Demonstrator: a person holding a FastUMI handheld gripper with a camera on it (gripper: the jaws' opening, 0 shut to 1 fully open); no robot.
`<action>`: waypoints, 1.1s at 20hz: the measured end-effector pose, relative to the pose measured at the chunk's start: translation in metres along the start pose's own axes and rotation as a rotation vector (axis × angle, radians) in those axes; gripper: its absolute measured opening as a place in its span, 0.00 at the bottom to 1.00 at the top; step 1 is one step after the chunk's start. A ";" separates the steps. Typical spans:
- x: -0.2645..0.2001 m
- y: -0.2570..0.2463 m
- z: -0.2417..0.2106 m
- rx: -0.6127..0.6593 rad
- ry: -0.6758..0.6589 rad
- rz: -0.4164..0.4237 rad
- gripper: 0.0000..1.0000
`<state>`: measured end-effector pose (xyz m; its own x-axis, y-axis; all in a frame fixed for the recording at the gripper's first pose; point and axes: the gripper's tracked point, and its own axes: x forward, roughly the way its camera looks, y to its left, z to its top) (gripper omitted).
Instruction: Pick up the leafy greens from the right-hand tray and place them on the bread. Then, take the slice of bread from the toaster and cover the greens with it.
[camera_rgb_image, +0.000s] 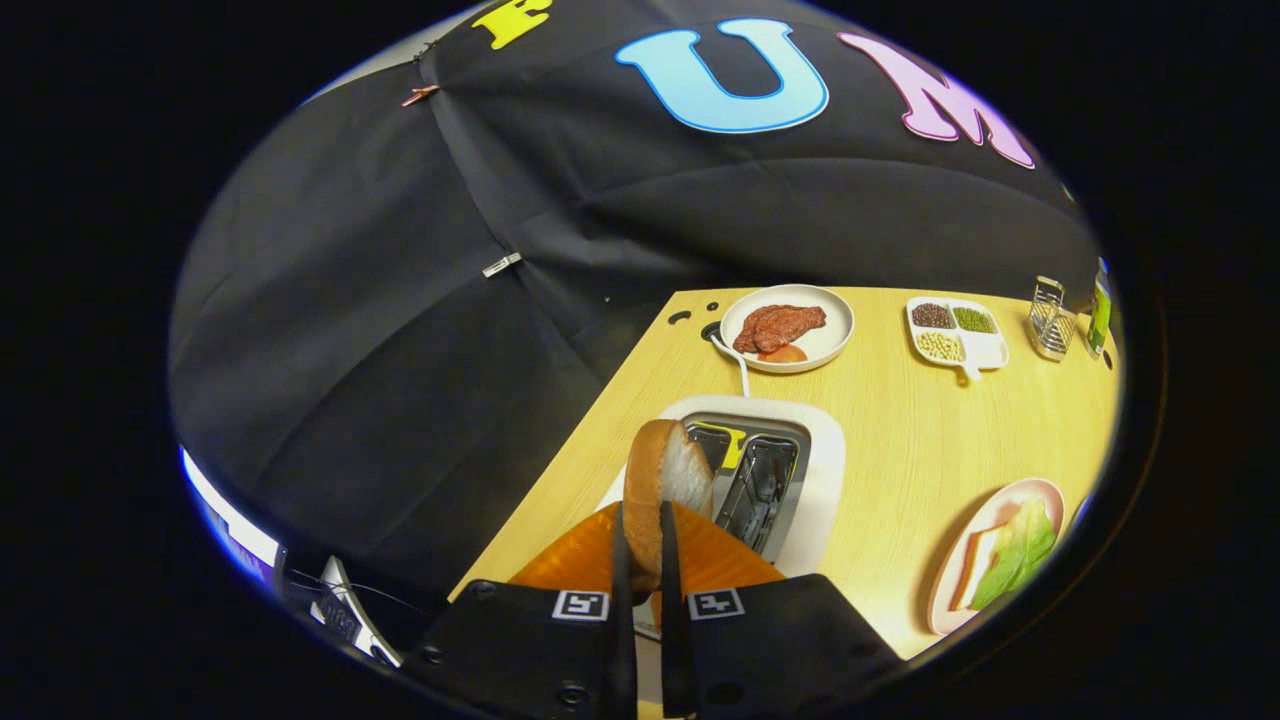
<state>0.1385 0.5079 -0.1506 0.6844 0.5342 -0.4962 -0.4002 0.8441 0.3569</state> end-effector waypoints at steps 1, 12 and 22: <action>-0.002 0.000 0.001 0.003 0.001 0.007 0.14; -0.057 -0.007 0.057 0.002 -0.088 0.075 0.14; -0.111 -0.077 0.095 0.056 -0.170 0.028 0.10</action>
<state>0.1514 0.3793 -0.0475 0.7686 0.5379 -0.3463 -0.3889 0.8227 0.4147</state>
